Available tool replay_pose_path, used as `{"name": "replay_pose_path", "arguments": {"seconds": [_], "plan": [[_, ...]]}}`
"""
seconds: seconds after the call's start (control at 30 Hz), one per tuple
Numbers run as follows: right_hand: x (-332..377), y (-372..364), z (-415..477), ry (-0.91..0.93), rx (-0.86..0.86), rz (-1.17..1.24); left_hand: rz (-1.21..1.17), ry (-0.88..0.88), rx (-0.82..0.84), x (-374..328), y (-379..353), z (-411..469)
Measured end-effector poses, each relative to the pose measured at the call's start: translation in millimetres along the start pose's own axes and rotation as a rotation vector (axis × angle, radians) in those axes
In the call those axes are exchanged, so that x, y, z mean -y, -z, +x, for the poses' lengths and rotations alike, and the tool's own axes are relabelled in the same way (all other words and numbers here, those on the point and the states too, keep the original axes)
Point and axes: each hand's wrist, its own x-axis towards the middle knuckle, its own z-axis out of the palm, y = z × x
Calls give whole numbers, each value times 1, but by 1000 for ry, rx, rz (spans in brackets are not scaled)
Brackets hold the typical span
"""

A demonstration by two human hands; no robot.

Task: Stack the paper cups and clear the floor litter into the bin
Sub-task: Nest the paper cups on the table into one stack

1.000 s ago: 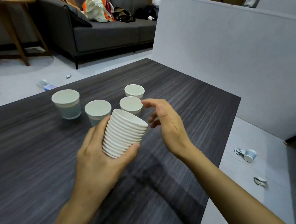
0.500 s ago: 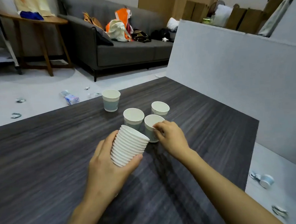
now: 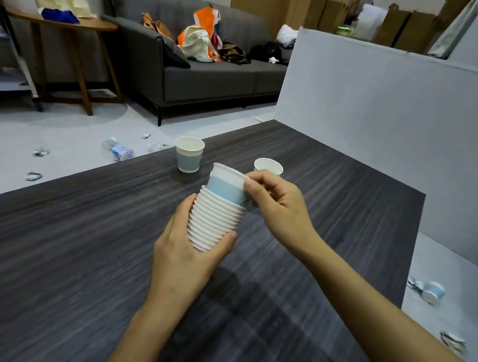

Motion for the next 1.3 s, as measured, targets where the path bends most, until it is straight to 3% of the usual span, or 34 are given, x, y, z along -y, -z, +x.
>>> {"name": "replay_pose_path", "arguments": {"seconds": [0.33, 0.43, 0.5, 0.6, 0.83, 1.03, 1.2, 1.3], "plan": [[-2, -24, -13, -61, 165, -33, 2, 39, -64, 3, 6, 1], [-14, -20, 7, -102, -67, -74, 29, 55, -88, 6, 11, 6], [-29, -20, 20, -128, -160, -237, 38, 77, -92, 9, 15, 9], [-48, -25, 31, -93, -58, -463, 34, 71, -102, 10, 17, 9], [-62, -37, 43, -182, 85, -619, 22, 74, -88, 13, 11, 9], [-65, -37, 39, -176, 23, -478, 16, 73, -111, 13, 16, 13], [-30, -32, 40, -99, -207, -63, 6, 53, -94, 13, 19, 14], [-3, -28, 37, -65, -160, 96, -5, 47, -82, 12, 20, 14]]}}
